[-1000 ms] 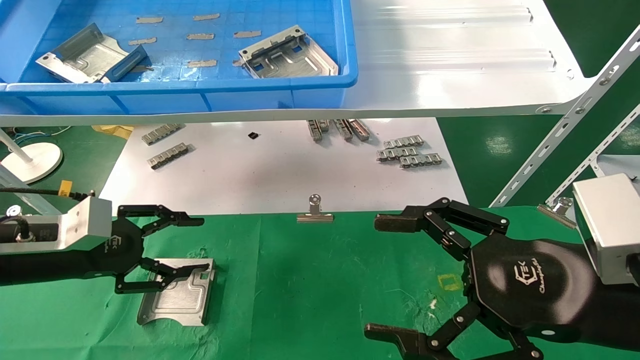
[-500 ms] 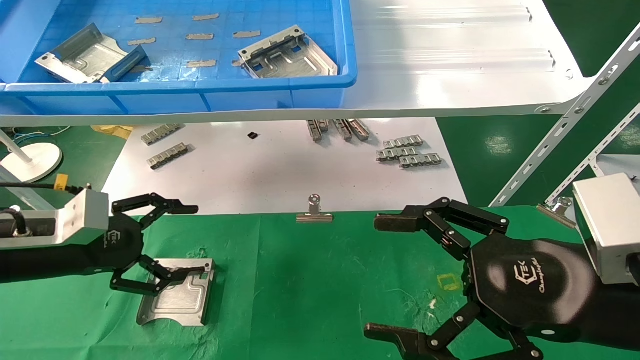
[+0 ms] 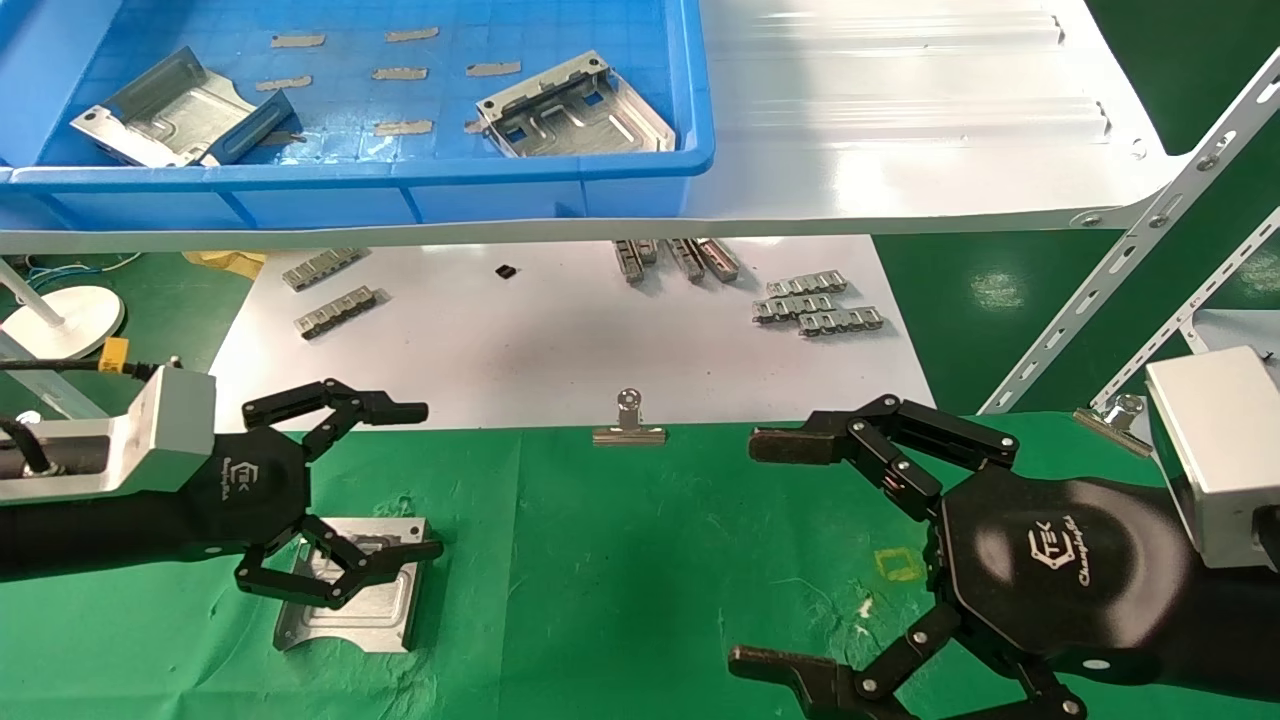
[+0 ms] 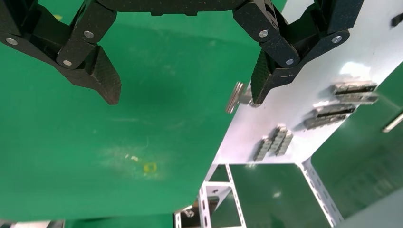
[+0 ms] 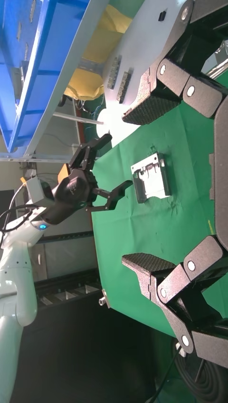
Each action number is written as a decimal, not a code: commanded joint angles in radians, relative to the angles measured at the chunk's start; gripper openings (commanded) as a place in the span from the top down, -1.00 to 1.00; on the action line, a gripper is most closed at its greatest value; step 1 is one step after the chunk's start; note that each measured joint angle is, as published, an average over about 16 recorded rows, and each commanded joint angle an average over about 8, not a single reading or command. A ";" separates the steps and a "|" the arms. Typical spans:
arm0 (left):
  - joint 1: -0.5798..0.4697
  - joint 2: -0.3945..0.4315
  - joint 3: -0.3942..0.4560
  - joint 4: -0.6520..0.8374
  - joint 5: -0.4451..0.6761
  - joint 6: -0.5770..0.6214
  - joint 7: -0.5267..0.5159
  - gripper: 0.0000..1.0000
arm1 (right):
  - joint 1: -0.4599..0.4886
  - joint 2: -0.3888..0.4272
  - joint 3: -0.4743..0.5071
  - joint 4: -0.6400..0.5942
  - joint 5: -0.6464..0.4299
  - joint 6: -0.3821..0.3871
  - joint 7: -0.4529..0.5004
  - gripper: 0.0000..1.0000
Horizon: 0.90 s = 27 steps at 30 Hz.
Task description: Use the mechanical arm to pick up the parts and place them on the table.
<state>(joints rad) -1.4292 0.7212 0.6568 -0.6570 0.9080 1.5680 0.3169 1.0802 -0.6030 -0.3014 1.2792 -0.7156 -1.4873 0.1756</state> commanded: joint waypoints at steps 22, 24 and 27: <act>0.198 -0.061 -0.211 -0.351 -0.099 -0.040 -0.282 -1.00 | 0.000 0.000 -0.001 0.000 0.001 0.000 -0.001 -1.00; 0.216 -0.067 -0.229 -0.381 -0.108 -0.044 -0.307 -1.00 | 0.000 0.000 -0.001 0.000 0.001 0.000 -0.001 -1.00; 0.242 -0.075 -0.257 -0.428 -0.121 -0.049 -0.344 -1.00 | 0.000 0.001 -0.001 0.000 0.001 0.001 -0.001 -1.00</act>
<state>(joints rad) -1.1876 0.6463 0.3998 -1.0843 0.7871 1.5187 -0.0268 1.0805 -0.6025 -0.3027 1.2792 -0.7147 -1.4867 0.1750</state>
